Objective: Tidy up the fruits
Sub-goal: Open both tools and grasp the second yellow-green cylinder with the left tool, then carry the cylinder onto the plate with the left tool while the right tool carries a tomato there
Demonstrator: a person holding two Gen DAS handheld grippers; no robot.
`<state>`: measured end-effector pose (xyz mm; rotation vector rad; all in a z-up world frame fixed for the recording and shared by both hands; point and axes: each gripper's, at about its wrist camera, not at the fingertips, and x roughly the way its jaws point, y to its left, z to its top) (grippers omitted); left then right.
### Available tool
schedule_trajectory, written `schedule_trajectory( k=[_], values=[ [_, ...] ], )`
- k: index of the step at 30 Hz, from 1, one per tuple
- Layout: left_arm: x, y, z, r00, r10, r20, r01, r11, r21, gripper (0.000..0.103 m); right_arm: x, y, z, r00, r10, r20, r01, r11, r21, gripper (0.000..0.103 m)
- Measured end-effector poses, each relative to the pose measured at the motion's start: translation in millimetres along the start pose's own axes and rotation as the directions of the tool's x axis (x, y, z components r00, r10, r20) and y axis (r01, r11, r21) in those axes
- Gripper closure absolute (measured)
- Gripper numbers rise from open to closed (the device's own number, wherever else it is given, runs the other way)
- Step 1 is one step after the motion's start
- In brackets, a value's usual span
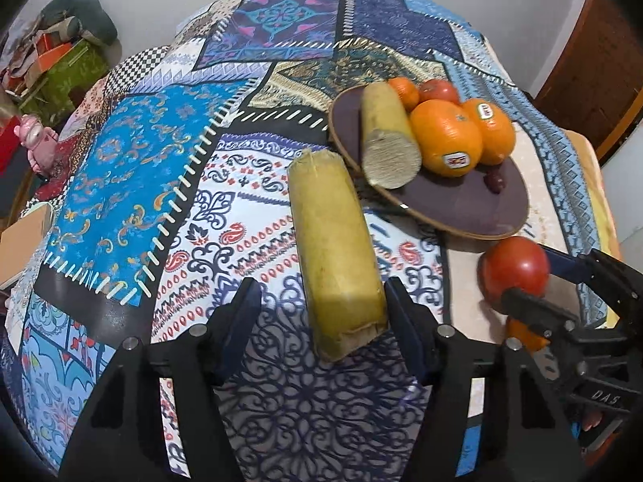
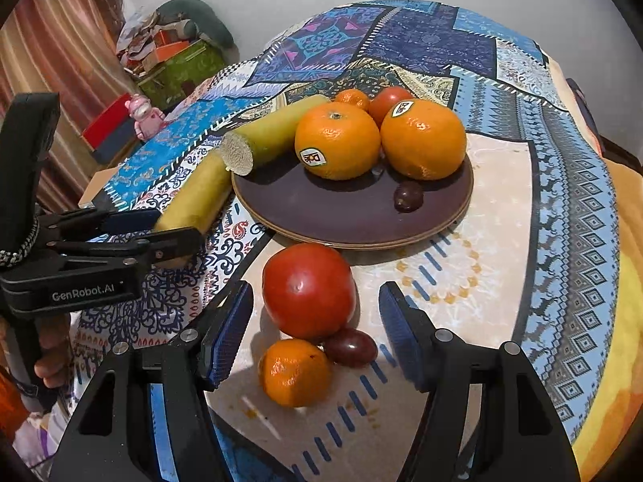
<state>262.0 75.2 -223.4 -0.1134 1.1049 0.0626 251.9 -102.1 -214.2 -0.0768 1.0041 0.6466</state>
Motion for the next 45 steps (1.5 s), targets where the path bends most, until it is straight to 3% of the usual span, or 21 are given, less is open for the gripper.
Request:
schedule_trajectory(
  k=[7,11,12,15,29,37,45],
  values=[
    [13,-2,18,1.000,-0.007,-0.007,0.007,1.000,-0.004,0.039,8,2,1,1.000,0.020,-0.019,-0.020,1.000,-0.003,0.057],
    [24,-2,28,1.000,0.002,-0.009,-0.003,1.000,-0.012,0.051,10,4,1,1.000,0.017,-0.019,-0.018,1.000,-0.013,0.058],
    [26,-2,29,1.000,-0.001,-0.005,0.001,1.000,-0.012,0.060,10,4,1,1.000,0.019,-0.018,-0.019,1.000,-0.011,0.058],
    [26,-3,29,1.000,0.018,0.007,-0.018,1.000,-0.002,0.064,9,4,1,1.000,0.021,-0.017,-0.021,1.000,-0.008,0.059],
    [-19,13,7,0.999,-0.008,0.051,0.009,1.000,-0.017,0.064,-23,-1,4,0.998,0.008,0.065,-0.009,1.000,0.016,0.060],
    [-57,1,25,0.989,-0.044,0.141,0.042,0.999,0.014,0.064,-37,-11,16,0.993,-0.027,0.115,0.022,0.999,0.041,0.060],
    [-59,-17,56,0.982,-0.086,0.171,0.081,0.996,0.034,0.064,-35,-15,36,0.989,-0.040,0.144,0.034,0.998,0.047,0.060]
  ],
)
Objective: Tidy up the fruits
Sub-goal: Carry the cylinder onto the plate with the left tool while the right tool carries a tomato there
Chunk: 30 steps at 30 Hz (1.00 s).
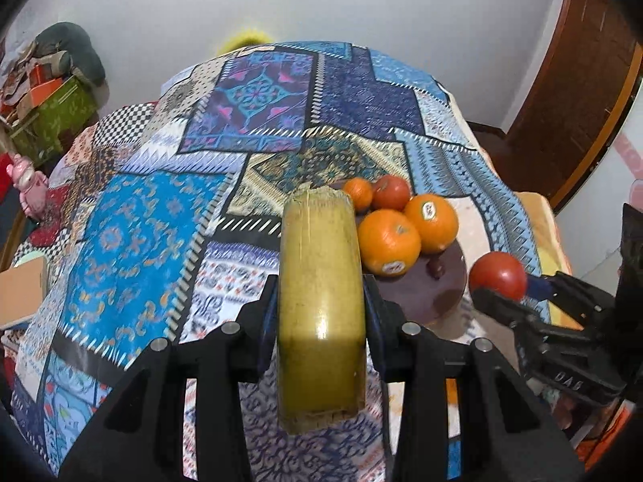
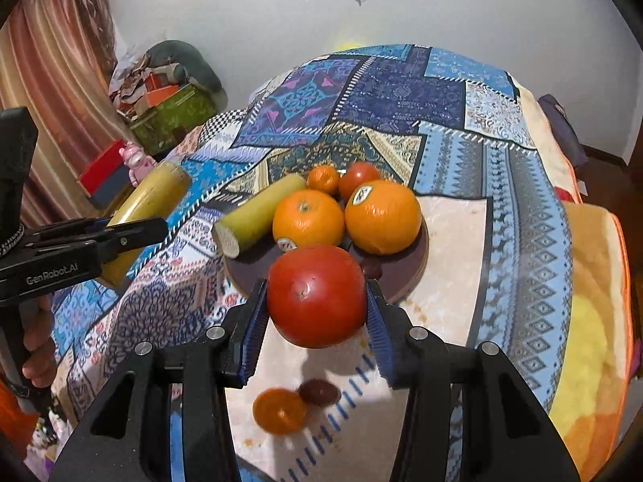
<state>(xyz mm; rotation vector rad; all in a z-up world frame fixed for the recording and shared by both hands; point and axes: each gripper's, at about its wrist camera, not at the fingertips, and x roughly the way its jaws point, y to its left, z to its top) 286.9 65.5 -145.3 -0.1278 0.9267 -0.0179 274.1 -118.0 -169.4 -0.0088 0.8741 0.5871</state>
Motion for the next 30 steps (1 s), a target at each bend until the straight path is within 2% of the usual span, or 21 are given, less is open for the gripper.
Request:
schedule_trajectory(
  k=[15,30],
  values=[
    [55,-24,36,0.999,-0.015,-0.039,0.017,0.999,0.039,0.064,36,1,6,0.999,0.004,-0.032,-0.004,1.000,-0.014,0.060],
    [89,-34,43,0.996,-0.019,-0.092,0.023,0.999,0.045,0.064,54,-11,2,0.998,0.003,-0.064,-0.002,1.000,0.015,0.059]
  ],
)
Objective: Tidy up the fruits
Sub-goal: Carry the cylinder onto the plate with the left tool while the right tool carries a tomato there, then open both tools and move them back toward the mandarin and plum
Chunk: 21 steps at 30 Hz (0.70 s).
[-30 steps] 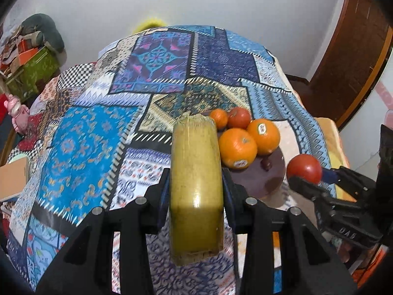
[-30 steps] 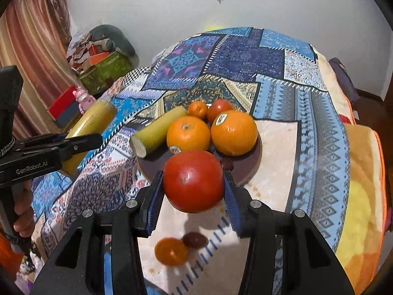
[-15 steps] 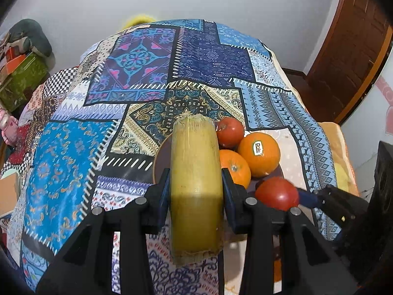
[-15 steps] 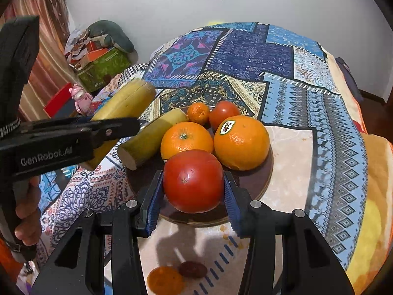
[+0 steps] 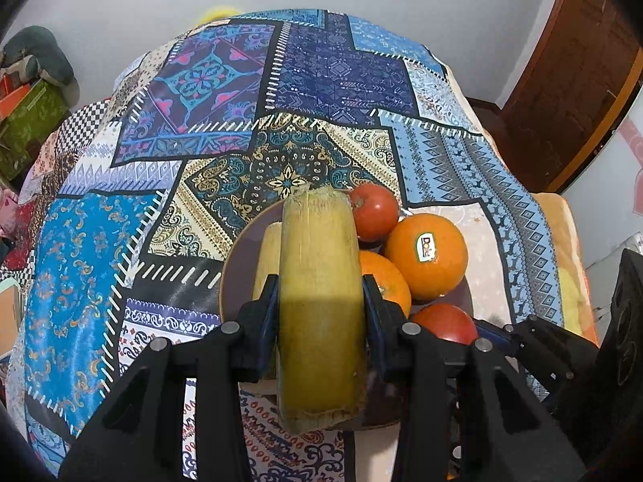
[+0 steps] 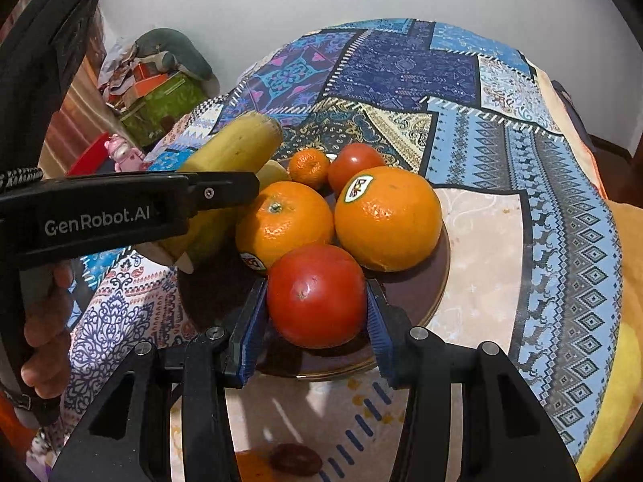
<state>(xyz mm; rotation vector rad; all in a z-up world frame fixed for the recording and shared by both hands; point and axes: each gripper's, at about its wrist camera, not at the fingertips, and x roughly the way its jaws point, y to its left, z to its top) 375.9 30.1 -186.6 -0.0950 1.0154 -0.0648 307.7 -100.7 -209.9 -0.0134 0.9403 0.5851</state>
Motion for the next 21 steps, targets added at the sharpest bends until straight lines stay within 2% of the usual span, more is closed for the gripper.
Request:
schedule_trajectory(
  k=[2,8,11,13,16,21],
  values=[
    [-3,-1,0,0.999,0.023,0.022,-0.023,1.000,0.010,0.064,2,-1,-1,1.000,0.001,-0.006,-0.001,1.000,0.002,0.059],
    [-11,5,1,1.000,-0.012,0.021,0.012,1.000,-0.002,0.064,0,1,0,1.000,-0.001,-0.007,0.001,1.000,0.005,0.057],
    [-18,5,0,1.000,-0.007,0.029,0.007,1.000,0.000,0.063,-6,2,3,1.000,-0.008,0.011,0.008,1.000,0.000,0.051],
    [-27,3,-2,0.999,-0.005,0.042,0.005,1.000,0.006,0.062,-12,2,5,1.000,-0.013,0.021,0.013,1.000,-0.004,0.050],
    [-43,2,-6,0.998,-0.009,0.061,0.008,1.000,0.015,0.058,-23,1,6,0.999,-0.008,0.036,0.008,1.000,0.004,0.050],
    [-73,-2,-19,0.994,-0.007,0.112,0.004,1.000,0.030,0.046,-47,3,4,0.997,-0.031,0.067,0.032,0.999,-0.006,0.050]
  ],
)
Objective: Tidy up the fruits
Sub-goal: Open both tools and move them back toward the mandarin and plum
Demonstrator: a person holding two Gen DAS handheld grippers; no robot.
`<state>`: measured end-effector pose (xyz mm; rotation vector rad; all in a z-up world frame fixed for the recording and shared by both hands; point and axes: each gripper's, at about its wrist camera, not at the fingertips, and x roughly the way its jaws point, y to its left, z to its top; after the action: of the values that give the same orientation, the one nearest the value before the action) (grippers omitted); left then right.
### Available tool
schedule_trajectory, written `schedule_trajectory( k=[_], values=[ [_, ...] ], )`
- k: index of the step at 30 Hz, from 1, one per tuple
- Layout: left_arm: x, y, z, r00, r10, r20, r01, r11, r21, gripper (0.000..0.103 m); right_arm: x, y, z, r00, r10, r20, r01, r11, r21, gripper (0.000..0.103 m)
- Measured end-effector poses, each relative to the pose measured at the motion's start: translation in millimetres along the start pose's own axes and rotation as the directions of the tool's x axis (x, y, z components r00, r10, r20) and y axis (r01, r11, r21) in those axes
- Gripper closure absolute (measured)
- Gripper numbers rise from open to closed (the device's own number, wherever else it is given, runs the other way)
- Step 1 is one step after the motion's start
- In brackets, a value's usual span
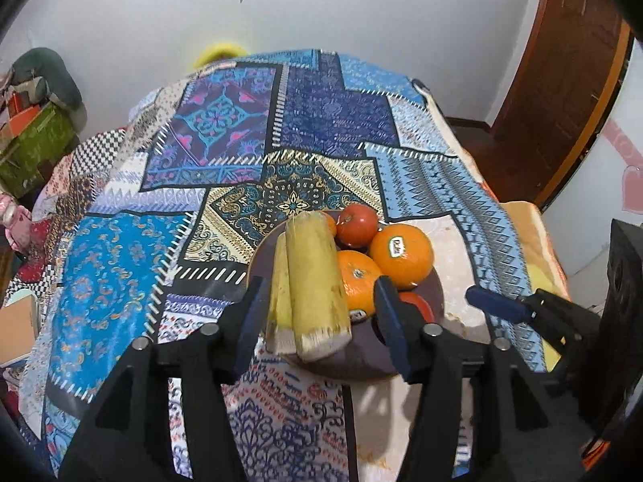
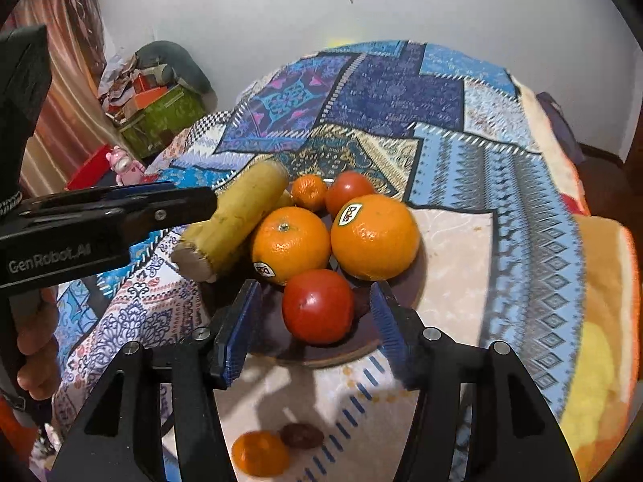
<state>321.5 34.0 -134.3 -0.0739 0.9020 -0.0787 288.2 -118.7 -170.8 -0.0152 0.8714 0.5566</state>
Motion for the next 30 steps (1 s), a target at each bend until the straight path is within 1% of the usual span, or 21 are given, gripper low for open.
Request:
schedule_trajectory(
  k=[6,9,11,18,24,28,30],
  values=[
    [-31,-14,-21,1.000,0.010,0.029,-0.012,0.999,0.048,0.037,-31,-2,-11,0.999,-0.031,0.024,0.031,0.999,-0.008,0.050],
    [-39,-20,-35,1.000,0.001,0.015,-0.002,0.999,0.051,0.034,-44,-4,-20,0.999,-0.041,0.026,0.041,0.999,-0.007,0.050],
    [-39,-23,-47,1.000,-0.019,-0.010,0.020,0.999,0.040,0.034,-53,-6,-27,0.998,-0.048,0.026,0.049,0.999,-0.006,0.050],
    [-23,-44,-85,0.992,-0.066,-0.105,0.068,0.998,0.019,0.034,-66,-11,-51,0.998,-0.057,0.010,0.056,0.998,0.005,0.050],
    [-1,-66,-110,0.982,-0.076,-0.172,0.083,0.996,0.032,0.034,-68,-17,-69,0.999,-0.052,-0.011,0.052,0.998,0.028,0.050],
    [13,-76,-119,0.975,-0.070,-0.209,0.083,0.995,0.056,0.034,-63,-22,-79,0.998,-0.047,-0.033,0.048,0.998,0.044,0.050],
    [17,-79,-118,0.974,-0.070,-0.213,0.085,0.995,0.058,0.036,-62,-22,-83,0.998,-0.045,-0.041,0.047,0.998,0.048,0.050]
  ],
)
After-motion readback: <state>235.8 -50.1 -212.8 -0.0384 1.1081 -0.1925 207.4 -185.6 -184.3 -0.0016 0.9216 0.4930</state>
